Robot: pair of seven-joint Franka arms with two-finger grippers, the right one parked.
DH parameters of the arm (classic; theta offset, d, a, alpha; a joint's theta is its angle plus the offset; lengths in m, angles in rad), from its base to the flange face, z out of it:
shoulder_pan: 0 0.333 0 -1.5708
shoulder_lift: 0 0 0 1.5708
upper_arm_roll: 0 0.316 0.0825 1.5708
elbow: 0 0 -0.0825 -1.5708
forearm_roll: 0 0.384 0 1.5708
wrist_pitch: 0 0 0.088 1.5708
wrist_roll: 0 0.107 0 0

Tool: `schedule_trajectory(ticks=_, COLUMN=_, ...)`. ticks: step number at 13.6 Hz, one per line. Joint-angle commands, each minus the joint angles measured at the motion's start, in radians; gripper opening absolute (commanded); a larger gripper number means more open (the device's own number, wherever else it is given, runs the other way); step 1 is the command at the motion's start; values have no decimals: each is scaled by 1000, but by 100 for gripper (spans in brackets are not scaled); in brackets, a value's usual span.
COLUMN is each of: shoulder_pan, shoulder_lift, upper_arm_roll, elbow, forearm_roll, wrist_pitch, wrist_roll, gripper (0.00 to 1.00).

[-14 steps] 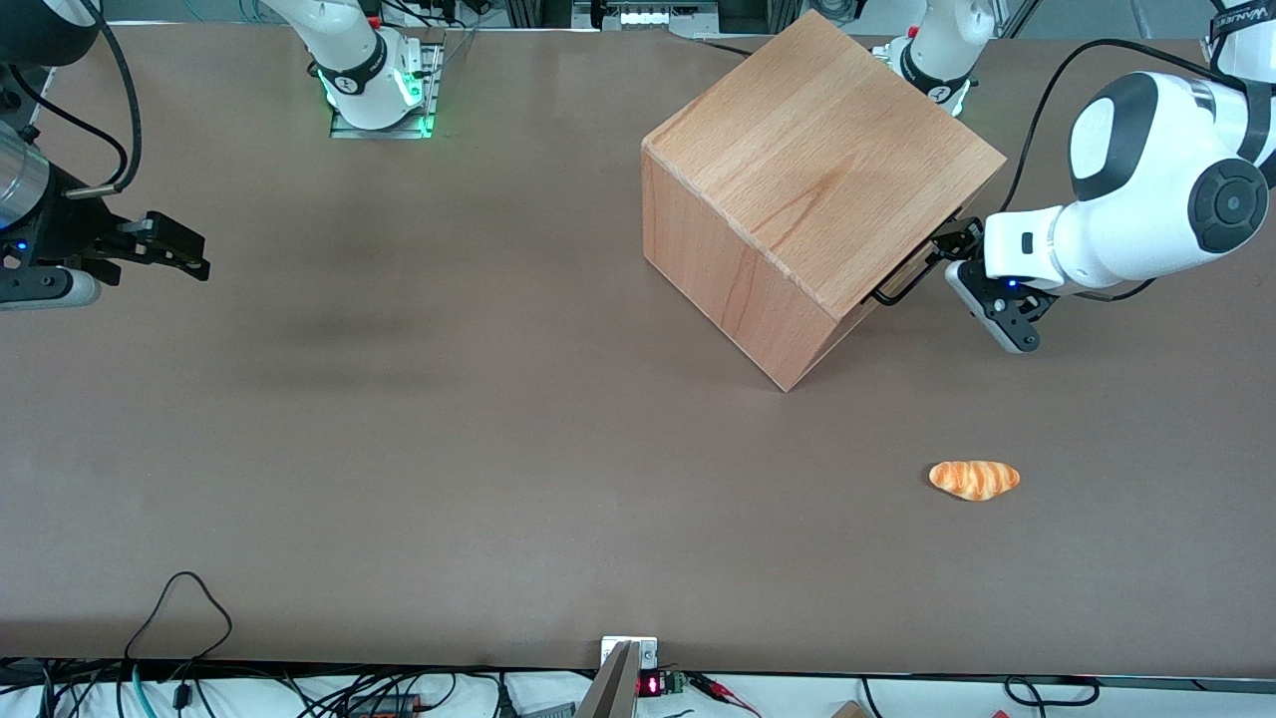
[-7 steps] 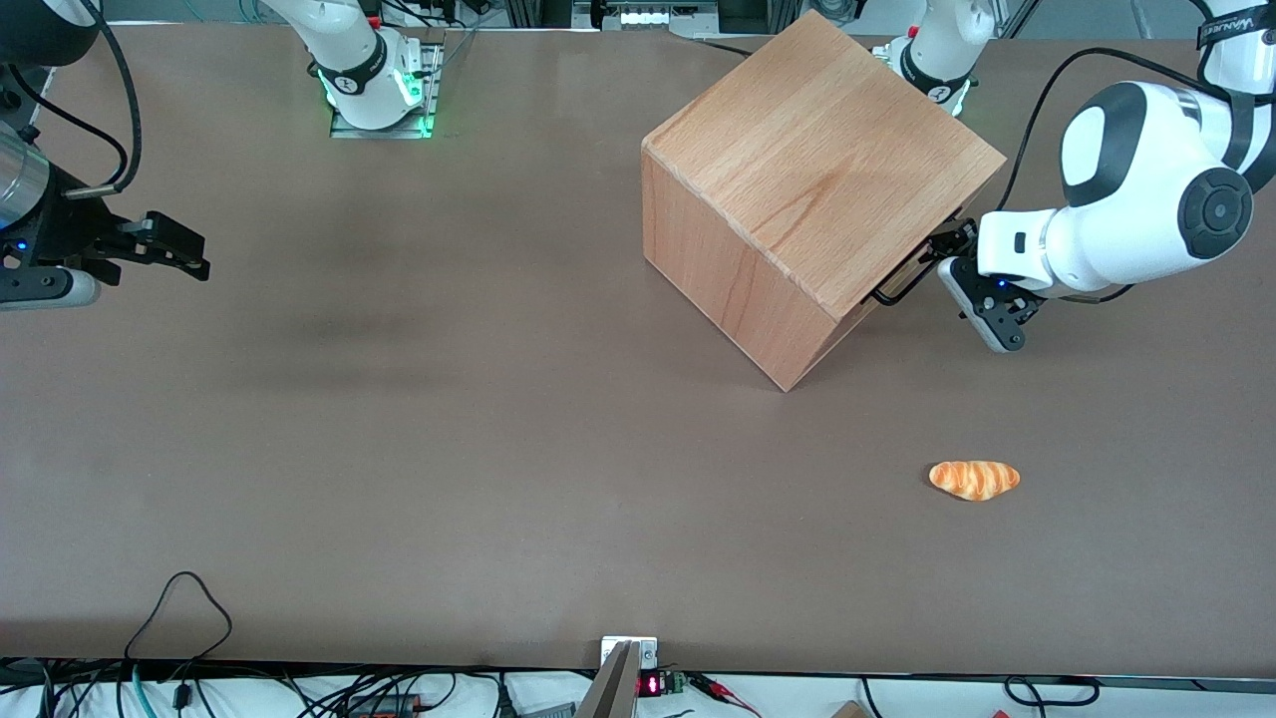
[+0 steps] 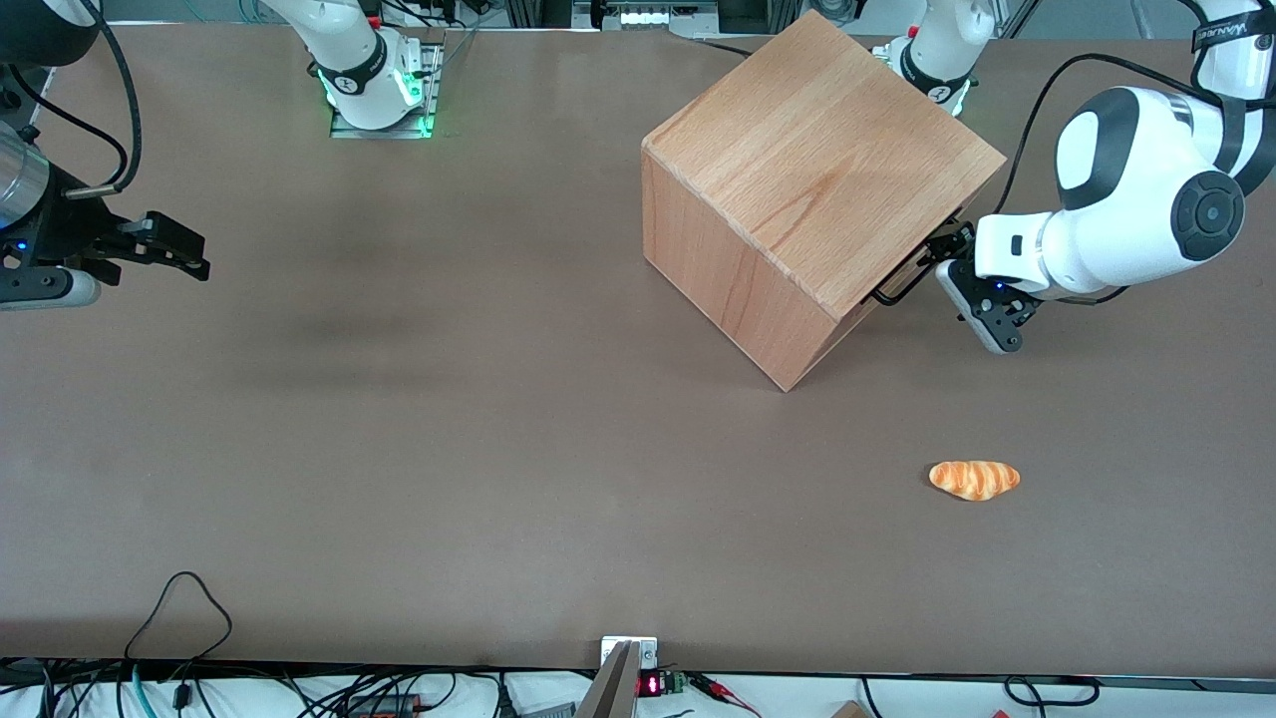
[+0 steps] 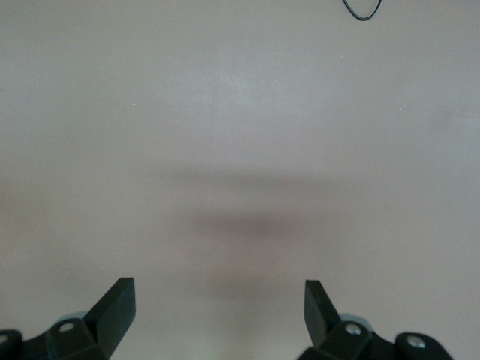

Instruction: Open top drawer with left arm

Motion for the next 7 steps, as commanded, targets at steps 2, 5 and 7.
schedule_trajectory(ticks=2, shoulder_pan=1, shoulder_lift=-4, upper_arm_roll=4, elbow=-35, forearm_roll=-31, wrist_pitch=45, wrist_roll=37, gripper=100)
schedule_trajectory(ticks=5, shoulder_pan=0, shoulder_lift=3, upper_arm_roll=4, elbow=-59, forearm_roll=-31, wrist_pitch=98, wrist_roll=37, gripper=100)
schedule_trajectory(ticks=7, shoulder_pan=0, shoulder_lift=10, upper_arm_roll=4, elbow=-78, forearm_roll=-31, wrist_pitch=130, wrist_roll=51, gripper=100)
